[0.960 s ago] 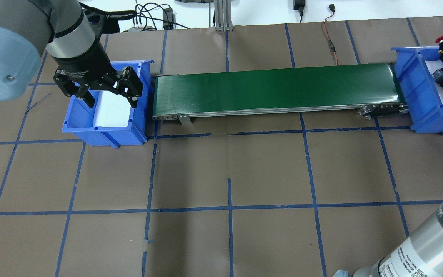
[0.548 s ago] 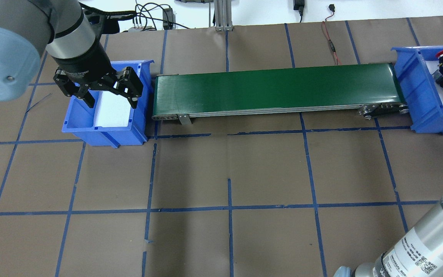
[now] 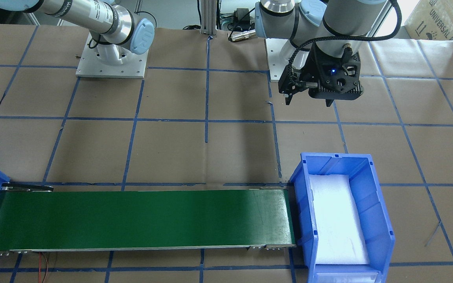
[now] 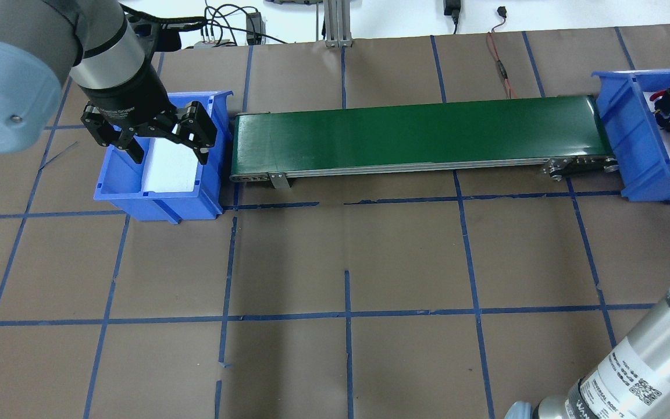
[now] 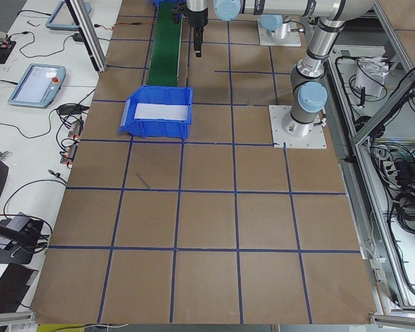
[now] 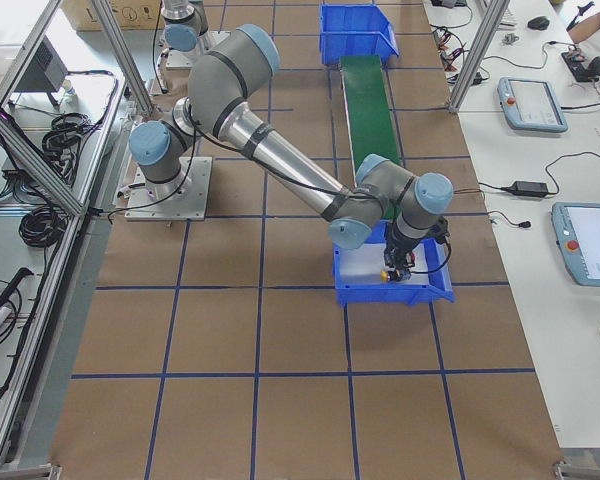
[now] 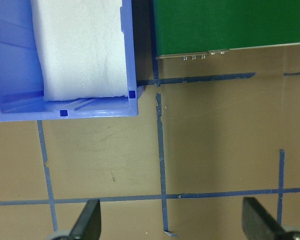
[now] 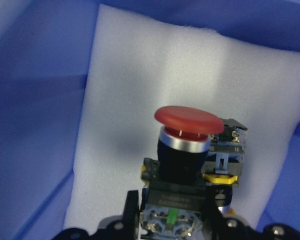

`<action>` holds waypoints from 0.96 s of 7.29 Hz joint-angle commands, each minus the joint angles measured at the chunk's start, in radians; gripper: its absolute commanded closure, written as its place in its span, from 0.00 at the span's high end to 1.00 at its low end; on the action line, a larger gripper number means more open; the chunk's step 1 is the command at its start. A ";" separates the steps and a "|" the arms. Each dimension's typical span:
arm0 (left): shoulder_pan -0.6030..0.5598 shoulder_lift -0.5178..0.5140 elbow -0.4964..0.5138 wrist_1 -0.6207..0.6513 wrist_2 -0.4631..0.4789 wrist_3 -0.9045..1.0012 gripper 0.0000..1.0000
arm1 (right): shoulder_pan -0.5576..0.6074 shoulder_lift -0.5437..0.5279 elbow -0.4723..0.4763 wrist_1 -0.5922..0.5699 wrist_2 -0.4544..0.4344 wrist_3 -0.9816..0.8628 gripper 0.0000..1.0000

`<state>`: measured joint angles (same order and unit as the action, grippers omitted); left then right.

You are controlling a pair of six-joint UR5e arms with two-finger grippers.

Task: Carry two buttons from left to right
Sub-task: 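Lower the red-capped button into the bin beside the yellow one, release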

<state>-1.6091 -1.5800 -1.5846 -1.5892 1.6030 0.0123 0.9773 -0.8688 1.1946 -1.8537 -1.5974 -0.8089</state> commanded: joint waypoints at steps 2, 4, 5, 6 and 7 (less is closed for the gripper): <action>0.000 0.000 0.000 0.000 0.000 0.000 1.00 | 0.007 -0.018 -0.013 0.013 -0.009 0.001 0.88; 0.000 0.000 0.000 0.000 0.000 0.000 1.00 | 0.039 -0.103 -0.070 0.167 -0.012 0.031 0.99; 0.000 0.000 0.000 0.000 0.000 0.000 1.00 | 0.097 -0.158 -0.085 0.238 -0.019 0.078 1.00; 0.000 0.000 0.000 0.000 0.000 0.000 1.00 | 0.180 -0.195 -0.082 0.304 -0.035 0.177 1.00; 0.000 0.000 0.000 0.000 0.000 0.000 1.00 | 0.270 -0.220 -0.082 0.342 -0.086 0.315 1.00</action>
<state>-1.6092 -1.5798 -1.5846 -1.5892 1.6030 0.0123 1.1464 -1.0503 1.1144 -1.5731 -1.6393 -0.6340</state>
